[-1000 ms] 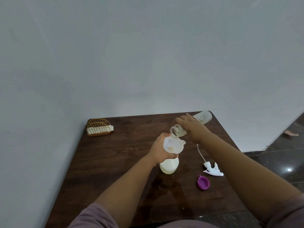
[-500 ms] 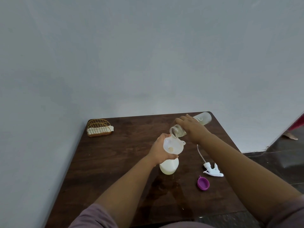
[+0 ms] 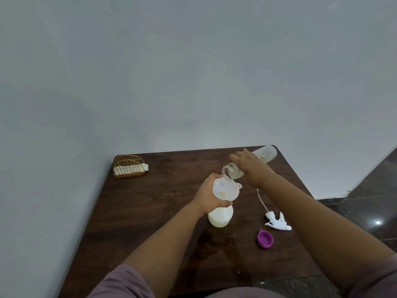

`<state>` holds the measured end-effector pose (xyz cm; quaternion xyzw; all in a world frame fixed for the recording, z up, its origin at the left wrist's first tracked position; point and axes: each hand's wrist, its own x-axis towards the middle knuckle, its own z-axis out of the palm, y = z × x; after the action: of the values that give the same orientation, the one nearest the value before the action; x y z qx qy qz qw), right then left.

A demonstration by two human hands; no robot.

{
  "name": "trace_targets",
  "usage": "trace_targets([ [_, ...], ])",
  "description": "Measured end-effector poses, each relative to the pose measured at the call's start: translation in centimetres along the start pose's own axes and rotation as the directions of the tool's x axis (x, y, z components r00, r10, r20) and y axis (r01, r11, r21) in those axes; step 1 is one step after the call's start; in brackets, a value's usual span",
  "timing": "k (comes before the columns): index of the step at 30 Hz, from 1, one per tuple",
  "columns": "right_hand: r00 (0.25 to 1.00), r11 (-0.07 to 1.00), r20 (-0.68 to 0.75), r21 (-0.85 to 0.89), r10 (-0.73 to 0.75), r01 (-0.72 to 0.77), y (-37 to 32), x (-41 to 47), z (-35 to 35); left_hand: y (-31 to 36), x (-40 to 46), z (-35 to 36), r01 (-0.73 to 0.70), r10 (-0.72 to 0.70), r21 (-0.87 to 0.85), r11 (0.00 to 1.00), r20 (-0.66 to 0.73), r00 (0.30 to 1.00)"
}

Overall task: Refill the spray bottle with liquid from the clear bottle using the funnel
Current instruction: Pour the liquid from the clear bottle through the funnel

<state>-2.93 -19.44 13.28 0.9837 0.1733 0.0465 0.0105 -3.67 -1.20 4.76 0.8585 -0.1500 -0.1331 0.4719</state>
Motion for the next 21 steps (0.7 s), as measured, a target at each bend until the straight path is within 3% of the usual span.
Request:
trace_targets([
  [21, 1.0, 1.0, -0.007, 0.016, -0.011, 0.011, 0.02, 0.2, 0.02, -0.07, 0.09, -0.12, 0.015, -0.015, 0.0, 1.0, 0.012, 1.0],
])
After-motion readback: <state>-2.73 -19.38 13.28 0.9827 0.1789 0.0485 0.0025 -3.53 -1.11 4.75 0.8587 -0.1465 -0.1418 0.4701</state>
